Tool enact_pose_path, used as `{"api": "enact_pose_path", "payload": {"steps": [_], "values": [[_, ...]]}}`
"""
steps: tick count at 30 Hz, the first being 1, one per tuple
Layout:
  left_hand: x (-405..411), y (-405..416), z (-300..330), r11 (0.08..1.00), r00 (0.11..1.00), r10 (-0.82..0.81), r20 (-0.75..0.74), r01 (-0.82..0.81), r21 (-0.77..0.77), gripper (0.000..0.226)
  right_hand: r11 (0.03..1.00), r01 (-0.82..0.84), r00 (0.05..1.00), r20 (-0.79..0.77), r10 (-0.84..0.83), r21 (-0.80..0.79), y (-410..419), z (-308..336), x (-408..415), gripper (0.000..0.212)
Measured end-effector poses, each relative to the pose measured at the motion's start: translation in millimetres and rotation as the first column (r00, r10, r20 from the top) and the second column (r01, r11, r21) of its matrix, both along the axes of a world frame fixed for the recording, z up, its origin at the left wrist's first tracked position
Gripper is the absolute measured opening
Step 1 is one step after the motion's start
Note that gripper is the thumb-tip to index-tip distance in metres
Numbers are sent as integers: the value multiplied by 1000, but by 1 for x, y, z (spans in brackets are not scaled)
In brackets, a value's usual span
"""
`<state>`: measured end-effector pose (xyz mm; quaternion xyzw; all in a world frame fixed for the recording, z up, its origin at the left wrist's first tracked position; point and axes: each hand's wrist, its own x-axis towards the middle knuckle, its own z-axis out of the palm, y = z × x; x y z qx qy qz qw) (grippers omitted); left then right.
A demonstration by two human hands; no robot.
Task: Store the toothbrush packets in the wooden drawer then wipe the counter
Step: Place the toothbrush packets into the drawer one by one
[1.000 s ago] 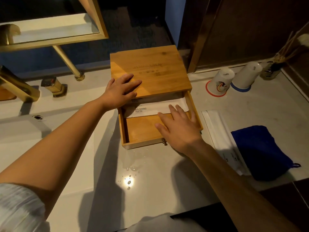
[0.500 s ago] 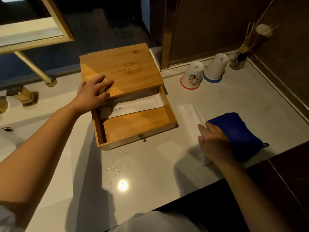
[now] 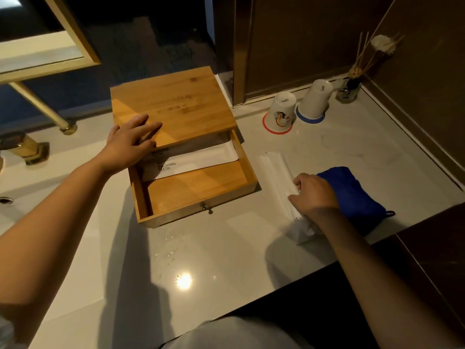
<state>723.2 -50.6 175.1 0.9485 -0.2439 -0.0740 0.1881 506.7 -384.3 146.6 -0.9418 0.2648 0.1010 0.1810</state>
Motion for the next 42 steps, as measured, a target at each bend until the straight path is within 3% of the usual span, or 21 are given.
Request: {"api": "enact_pose_path", "payload": {"steps": [7,10,15,18,20,23,26,31,36,39,42], "values": [[1,1,0,1000,1000,-4,5,4,-1,45,964,125,971,169,-167,235,7,1,-2,14],[0,0,-1,1000,1000,-2,0,2,-4,45,958,129,947,253,-196,257,21,3,-7,7],[-1,-1,1,1000,1000,-9,9,9,-2,45,955,-28,972,229,-43,296,53,-7,-27,9],[-2,-2,3,1000,1000,-11,7,11,-5,45,974,-207,925,343,165,89,44,-6,-30,34],[-3,-3,4,1000,1000,-9,11,9,-12,45,917,-397,889,266,373,42,38,-6,-28,49],[-4,-3,5,1000,1000,-3,12,4,-17,45,728,-679,728,41,684,-94,33,-8,-25,69],[-5,-3,6,1000,1000,-5,1,5,-7,45,597,-767,602,55,796,-236,26,-2,-27,68],[-5,-3,5,1000,1000,8,6,-8,-9,44,384,-913,396,-75,915,-135,32,-14,-37,64],[-4,-2,5,1000,1000,6,-8,-6,6,45,425,-877,400,150,904,-224,47,-19,-41,54],[-5,-3,6,1000,1000,3,-11,-3,13,45,488,-831,386,354,852,-267,59,-25,-45,28],[-6,-4,8,1000,1000,17,-18,-17,18,45,513,-801,365,427,827,-309,63,-24,-43,9]]}}
